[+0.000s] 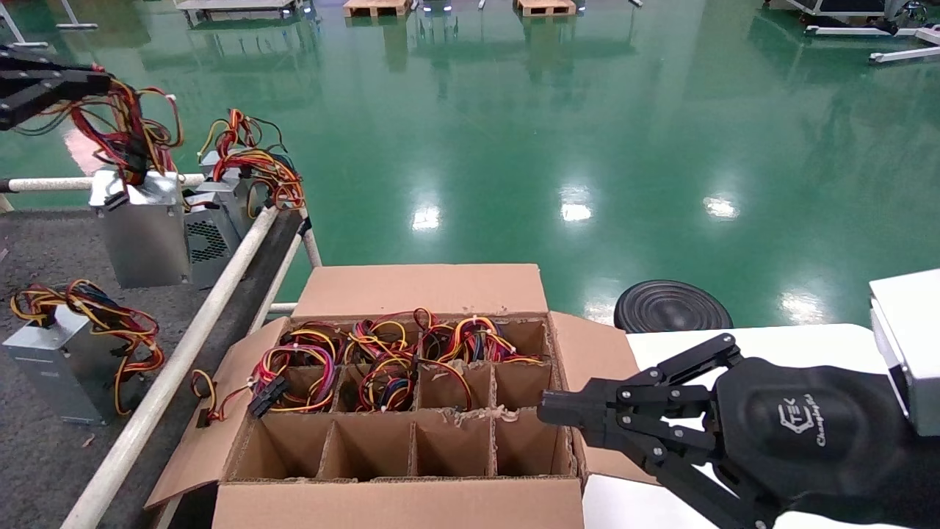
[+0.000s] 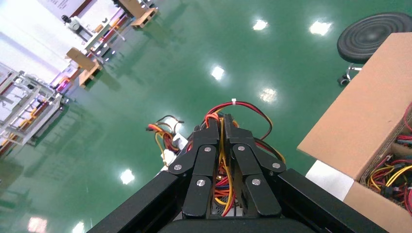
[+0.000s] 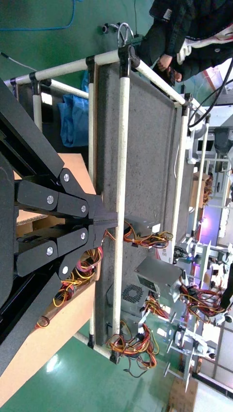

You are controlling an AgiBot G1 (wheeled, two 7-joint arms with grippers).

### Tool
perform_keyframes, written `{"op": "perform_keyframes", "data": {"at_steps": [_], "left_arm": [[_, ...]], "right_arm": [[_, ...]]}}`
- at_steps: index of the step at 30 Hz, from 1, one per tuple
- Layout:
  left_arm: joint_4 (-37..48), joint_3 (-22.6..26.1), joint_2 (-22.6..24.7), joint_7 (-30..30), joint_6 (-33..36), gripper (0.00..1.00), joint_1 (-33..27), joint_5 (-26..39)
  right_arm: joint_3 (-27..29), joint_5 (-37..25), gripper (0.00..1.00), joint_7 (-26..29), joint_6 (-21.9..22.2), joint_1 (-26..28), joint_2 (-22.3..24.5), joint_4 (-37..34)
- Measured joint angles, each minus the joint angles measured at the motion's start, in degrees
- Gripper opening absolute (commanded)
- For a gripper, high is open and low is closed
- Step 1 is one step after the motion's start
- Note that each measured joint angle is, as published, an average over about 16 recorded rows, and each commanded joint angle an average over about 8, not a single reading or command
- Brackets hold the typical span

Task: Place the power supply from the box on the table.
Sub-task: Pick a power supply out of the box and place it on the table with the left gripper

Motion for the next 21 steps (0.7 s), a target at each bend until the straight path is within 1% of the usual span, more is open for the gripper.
{"op": "perform_keyframes", "data": {"at_steps": [21], "left_arm": [[7.7,1.6,-1.5,2.8,2.1,0.0,-4.9,2.9]], "right_arm": [[0.0,0.0,0.0,0.0,0.0,0.0,0.0,0.0]]}}
